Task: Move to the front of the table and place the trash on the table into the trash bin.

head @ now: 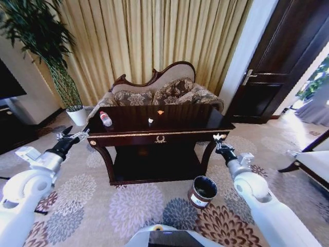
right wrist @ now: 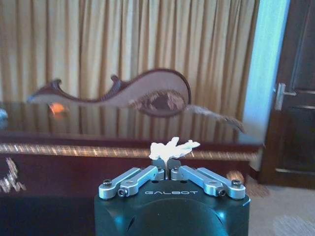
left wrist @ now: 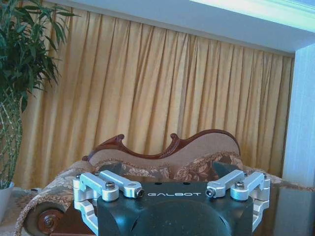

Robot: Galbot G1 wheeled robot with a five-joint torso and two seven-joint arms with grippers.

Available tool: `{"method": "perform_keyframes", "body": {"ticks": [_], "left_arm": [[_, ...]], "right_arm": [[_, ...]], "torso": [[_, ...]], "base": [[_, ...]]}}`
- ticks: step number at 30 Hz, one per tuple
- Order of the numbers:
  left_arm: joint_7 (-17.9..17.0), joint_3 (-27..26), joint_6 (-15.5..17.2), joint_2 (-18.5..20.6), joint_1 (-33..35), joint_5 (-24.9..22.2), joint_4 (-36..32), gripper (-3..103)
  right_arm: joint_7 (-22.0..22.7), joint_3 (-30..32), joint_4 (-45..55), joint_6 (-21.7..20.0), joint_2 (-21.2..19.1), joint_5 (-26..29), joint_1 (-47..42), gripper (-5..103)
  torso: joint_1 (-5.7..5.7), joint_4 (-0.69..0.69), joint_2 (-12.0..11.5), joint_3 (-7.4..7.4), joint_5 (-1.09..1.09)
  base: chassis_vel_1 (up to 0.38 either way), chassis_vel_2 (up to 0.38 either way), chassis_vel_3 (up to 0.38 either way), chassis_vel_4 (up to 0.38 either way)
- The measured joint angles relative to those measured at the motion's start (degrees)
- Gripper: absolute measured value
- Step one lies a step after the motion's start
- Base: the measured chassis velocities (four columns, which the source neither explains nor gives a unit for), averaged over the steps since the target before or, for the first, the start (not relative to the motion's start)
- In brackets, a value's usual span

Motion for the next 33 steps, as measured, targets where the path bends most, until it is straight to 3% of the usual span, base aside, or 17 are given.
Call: {"method": "perform_keyframes", "body": {"ticks": [9,15,20,31,33], "left_arm": [[0.0,-0.1,-0.01,-0.3,0.31,0.04,-0.16,100],[0.0,-0.21,-0.03,-0.77,-0.02,0.04,-0.55,100],[0.0,-0.33,-0.02,-1.06,-0.06,-0.03,-0.64,100],[-0.07,-0.87,0.02,-0.82,0.87,-0.28,-1.58,100],[-0.1,-1.2,0.03,-0.7,1.11,-0.35,-1.78,100]], "right_arm": [[-3.31,-1.29,-10.94,1.56,5.28,-6.17,-0.93,2],[-6.42,-2.8,-23.53,4.66,8.54,-14.61,0.55,2],[-6.11,-4.01,-32.38,5.64,11.32,-17.64,3.37,2],[-4.46,-5.42,-40.23,6.99,14.5,-21.43,7.42,1],[-4.52,-5.5,-40.51,7.21,14.59,-22.18,7.38,12]], "torso": [[0.05,-0.01,-0.04,0.03,0.02],[0.03,-0.01,-0.03,0.02,0.01],[0.03,0.0,-0.03,0.02,0.01],[0.03,0.0,-0.03,0.02,0.02],[0.03,-0.02,-0.03,0.02,0.01]], "base": [[0.003,-0.004,-0.007,0.005],[0.0,0.0,0.0,0.0],[0.0,0.0,0.0,0.0],[0.0,0.0,0.0,0.0],[0.0,0.0,0.0,0.0]]}}
